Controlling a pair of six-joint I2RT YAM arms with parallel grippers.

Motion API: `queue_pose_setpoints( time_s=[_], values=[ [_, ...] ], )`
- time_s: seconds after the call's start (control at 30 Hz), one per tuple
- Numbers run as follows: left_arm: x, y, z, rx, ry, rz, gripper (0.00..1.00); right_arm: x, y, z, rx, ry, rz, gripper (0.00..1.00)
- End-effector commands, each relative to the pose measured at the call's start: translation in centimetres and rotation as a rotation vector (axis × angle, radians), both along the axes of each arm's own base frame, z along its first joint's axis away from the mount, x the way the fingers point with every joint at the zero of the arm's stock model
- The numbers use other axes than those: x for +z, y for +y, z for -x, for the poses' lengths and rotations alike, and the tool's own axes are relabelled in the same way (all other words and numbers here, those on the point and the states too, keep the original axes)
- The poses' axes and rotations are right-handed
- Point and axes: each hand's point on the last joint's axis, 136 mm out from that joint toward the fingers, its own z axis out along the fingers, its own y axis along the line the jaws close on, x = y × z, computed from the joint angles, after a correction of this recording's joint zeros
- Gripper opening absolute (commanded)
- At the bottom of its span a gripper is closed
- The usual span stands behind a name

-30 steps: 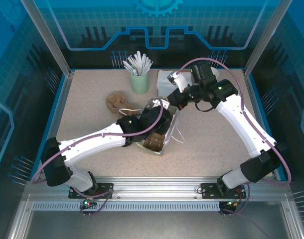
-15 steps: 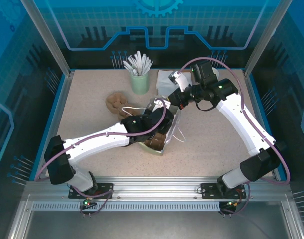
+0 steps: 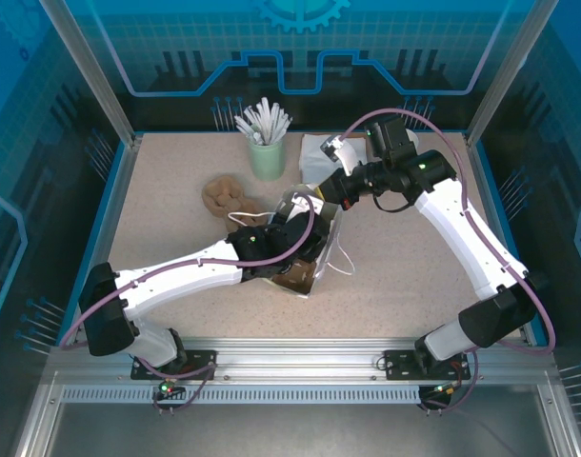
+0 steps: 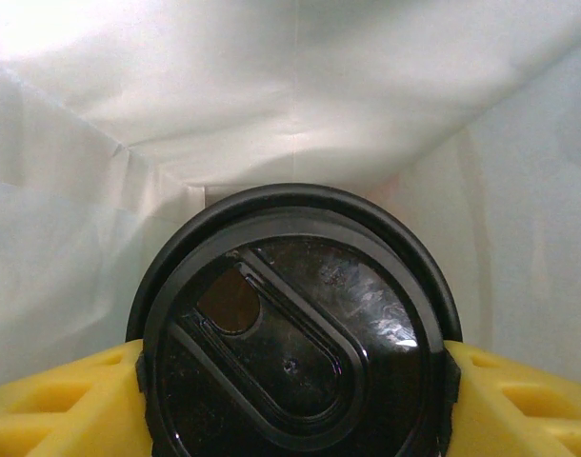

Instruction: Pack the takeout coffee

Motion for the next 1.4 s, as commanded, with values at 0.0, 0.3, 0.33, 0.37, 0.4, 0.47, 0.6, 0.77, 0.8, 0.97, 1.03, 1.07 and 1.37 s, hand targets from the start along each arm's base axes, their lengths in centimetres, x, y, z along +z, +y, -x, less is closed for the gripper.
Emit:
queue_pose_setpoints(
  time_s=[0.0, 0.3, 0.33, 0.37, 0.4, 0.47, 0.6, 0.77, 0.8, 0.97, 1.03, 1.07, 1.37],
  values=[
    [0.4, 0.8, 0.1, 0.024, -0.028, -0.009, 0.69, 2.6, 0.2, 0.9, 0.030, -0.046, -0.060, 0.00],
    [-0.1, 0.2, -0.6, 0.031, -0.039, -0.022, 0.68, 2.6, 0.2, 1.6, 0.037, -0.039, -0.079, 0.00],
    [-0.1, 0.1, -0.6, 0.032, -0.040, -0.023, 0.68, 2.6, 0.2, 1.6, 0.039, -0.038, -0.079, 0.00],
    [-0.1, 0.0, -0.7, 0.030, -0.041, -0.026, 0.69, 2.5, 0.2, 1.7, 0.042, -0.034, -0.078, 0.00],
    [-0.1, -0.1, -0.8, 0.029, -0.043, -0.023, 0.68, 2.5, 0.2, 1.7, 0.042, -0.036, -0.079, 0.00],
    [-0.1, -0.3, -0.9, 0.029, -0.046, -0.022, 0.69, 2.5, 0.2, 1.7, 0.044, -0.030, -0.083, 0.00],
    [0.2, -0.7, -1.2, 0.026, -0.058, -0.010, 0.69, 2.2, 0.2, 1.7, 0.046, -0.013, -0.087, 0.00],
    [0.9, -1.0, -1.3, 0.012, -0.080, 0.006, 0.69, 1.4, 0.2, 1.3, 0.036, 0.042, -0.090, 0.00],
    [1.2, -1.0, -1.3, 0.011, -0.088, 0.012, 0.69, 1.1, 0.2, 1.2, 0.033, 0.052, -0.088, 0.00],
    [2.1, -0.9, -1.5, 0.008, -0.121, 0.023, 0.68, 0.2, 0.3, 0.8, 0.031, 0.098, -0.090, 0.00],
    [2.5, -0.9, -1.5, 0.009, -0.133, 0.027, 0.68, 0.0, 0.5, 0.8, 0.035, 0.111, -0.097, 0.00],
    [2.6, -0.9, -1.6, 0.009, -0.137, 0.030, 0.68, -0.1, 0.5, 0.7, 0.036, 0.119, -0.099, 0.00],
    [3.0, -0.7, -1.7, 0.022, -0.158, 0.047, 0.68, -1.6, 0.9, 0.6, 0.042, 0.189, -0.106, 0.00]
  ],
)
